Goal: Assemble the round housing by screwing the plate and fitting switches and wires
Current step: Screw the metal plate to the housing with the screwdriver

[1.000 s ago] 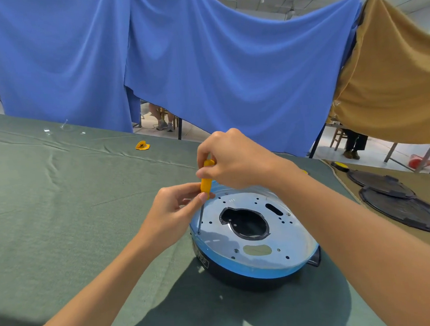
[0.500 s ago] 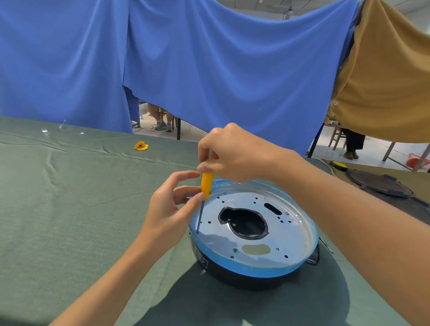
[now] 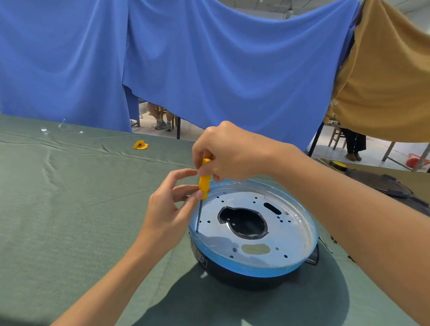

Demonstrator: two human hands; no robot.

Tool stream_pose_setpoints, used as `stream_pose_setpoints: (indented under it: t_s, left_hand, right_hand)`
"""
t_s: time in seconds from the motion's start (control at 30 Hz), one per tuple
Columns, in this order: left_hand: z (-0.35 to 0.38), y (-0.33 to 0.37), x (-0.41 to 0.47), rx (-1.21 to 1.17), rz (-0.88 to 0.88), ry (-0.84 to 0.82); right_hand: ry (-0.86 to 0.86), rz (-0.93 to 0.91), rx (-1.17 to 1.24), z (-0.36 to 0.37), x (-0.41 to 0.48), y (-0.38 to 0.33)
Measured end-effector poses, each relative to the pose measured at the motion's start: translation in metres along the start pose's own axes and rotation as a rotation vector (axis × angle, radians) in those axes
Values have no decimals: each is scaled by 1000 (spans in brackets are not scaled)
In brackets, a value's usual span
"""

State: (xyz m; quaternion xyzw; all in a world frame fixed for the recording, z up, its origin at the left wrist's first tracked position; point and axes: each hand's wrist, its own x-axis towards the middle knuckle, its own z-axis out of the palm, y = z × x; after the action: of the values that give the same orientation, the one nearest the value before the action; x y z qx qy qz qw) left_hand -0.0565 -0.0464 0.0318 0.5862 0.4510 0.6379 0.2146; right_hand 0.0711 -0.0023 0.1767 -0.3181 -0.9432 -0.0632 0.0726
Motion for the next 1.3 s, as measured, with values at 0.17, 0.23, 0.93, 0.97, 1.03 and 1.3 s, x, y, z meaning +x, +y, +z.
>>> stream_pose_setpoints:
  t_s: [0.17,0.23,0.93,0.97,1.03,1.3]
  left_hand:
    - [5,3,3,57,10,81]
    - [5,2,3,37,0,119]
    - [-6,0,2,-32,-25,-8]
    - [-6,1,2,-75,-48,-39]
    - [-5,4,4,-174,-116,-56]
    - [-3,4,6,-174,-113,-91]
  right_hand:
    - [24,32,2,6,9,-5]
    - [53,60,-10,8,10,-7]
    - [-71,-2,33,0,0,-4]
    - [-59,1,20,0,0,-3]
    - [-33,17,15,2,2,-3]
    - [-31,35,-9,6,1,-4]
